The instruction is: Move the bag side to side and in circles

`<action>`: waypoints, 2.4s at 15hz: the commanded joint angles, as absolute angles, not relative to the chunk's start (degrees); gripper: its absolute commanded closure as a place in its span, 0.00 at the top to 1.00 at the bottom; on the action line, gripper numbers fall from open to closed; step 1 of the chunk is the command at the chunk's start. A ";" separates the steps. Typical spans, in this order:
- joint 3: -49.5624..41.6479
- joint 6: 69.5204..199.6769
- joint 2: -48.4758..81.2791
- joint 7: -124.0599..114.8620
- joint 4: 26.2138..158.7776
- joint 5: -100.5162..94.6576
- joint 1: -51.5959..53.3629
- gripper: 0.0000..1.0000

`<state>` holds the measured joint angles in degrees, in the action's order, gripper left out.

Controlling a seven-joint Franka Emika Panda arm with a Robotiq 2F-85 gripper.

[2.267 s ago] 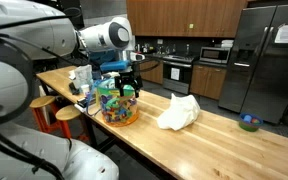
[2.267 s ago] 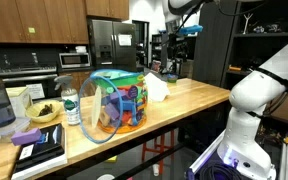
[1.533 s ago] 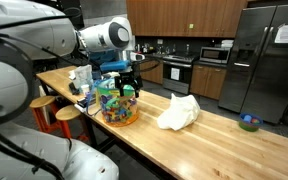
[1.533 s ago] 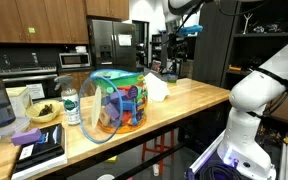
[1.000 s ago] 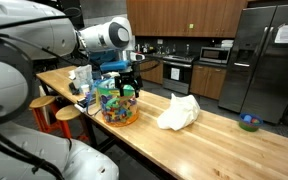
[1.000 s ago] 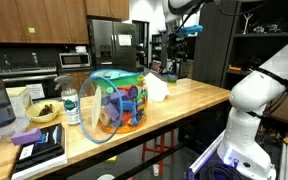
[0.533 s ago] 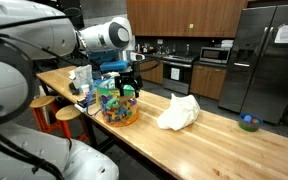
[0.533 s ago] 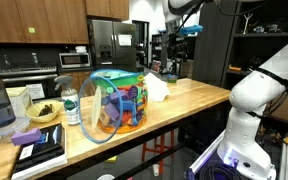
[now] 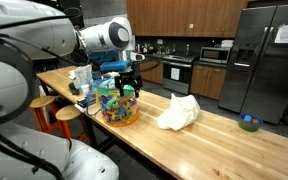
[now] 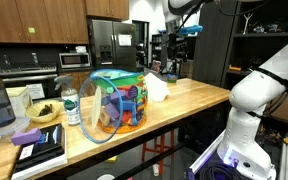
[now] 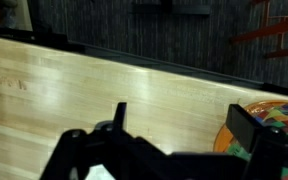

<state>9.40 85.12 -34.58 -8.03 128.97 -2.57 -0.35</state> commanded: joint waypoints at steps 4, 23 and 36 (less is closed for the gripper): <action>8.48 85.55 -33.84 -8.62 128.37 -3.46 0.81 1.00; 0.89 114.42 -3.84 -9.58 109.96 -14.82 -3.26 1.00; 1.21 115.44 6.51 -15.35 102.43 -21.35 1.87 1.00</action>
